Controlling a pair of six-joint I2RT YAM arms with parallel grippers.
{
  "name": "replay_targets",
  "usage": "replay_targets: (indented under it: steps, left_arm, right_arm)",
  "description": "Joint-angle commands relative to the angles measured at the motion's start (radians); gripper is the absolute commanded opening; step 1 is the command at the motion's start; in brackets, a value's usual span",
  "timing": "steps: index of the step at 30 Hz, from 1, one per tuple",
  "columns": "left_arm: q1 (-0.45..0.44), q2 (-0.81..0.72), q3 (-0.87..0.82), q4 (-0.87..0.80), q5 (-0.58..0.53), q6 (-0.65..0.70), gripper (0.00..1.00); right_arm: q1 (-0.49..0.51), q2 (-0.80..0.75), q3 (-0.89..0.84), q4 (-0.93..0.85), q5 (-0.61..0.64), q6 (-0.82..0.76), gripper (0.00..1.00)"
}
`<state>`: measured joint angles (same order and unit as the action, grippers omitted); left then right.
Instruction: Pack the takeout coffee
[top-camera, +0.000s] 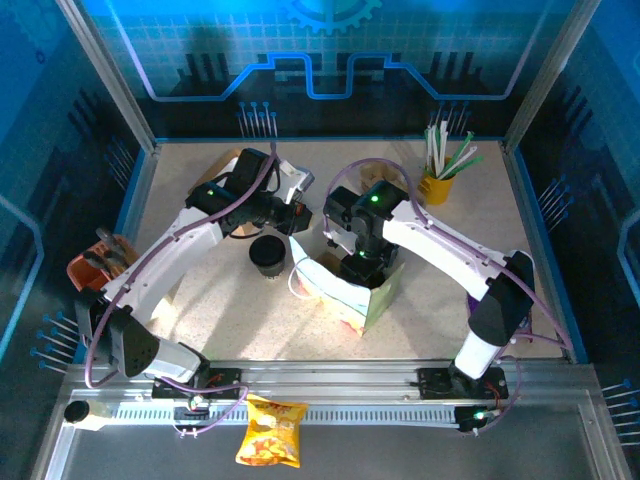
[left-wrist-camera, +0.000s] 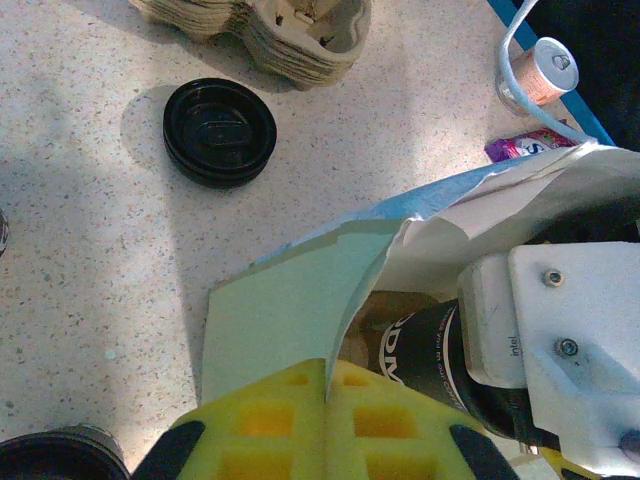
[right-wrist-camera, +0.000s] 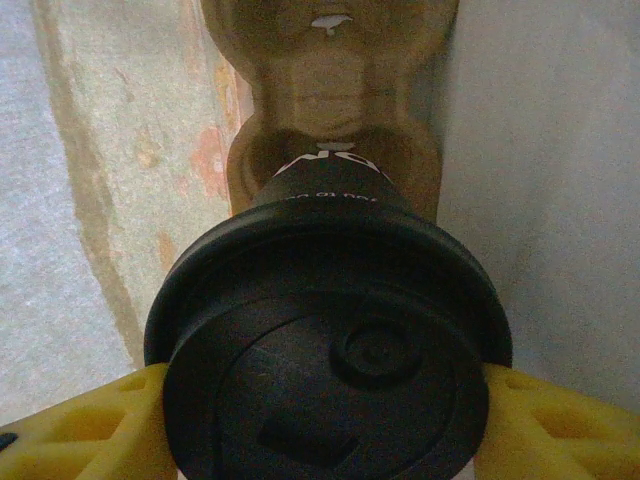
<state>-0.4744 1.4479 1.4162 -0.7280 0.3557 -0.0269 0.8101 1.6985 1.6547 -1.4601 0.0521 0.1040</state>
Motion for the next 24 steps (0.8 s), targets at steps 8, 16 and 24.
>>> replay_targets:
  steps: [8, 16, 24]
  left_arm:
    - [-0.009, -0.012, -0.016, -0.015, -0.003, 0.0, 0.0]
    - [-0.01, -0.011, -0.016, -0.014, -0.003, 0.001, 0.0]
    - [-0.01, -0.01, -0.016, -0.014, -0.003, 0.0, 0.0]
  right_arm:
    - [-0.012, 0.003, -0.012, -0.003, 0.001, 0.008, 0.35]
    - [-0.012, 0.001, -0.012, -0.003, 0.002, 0.008, 0.35]
    - [-0.012, 0.001, -0.015, 0.0, 0.001, 0.007, 0.35]
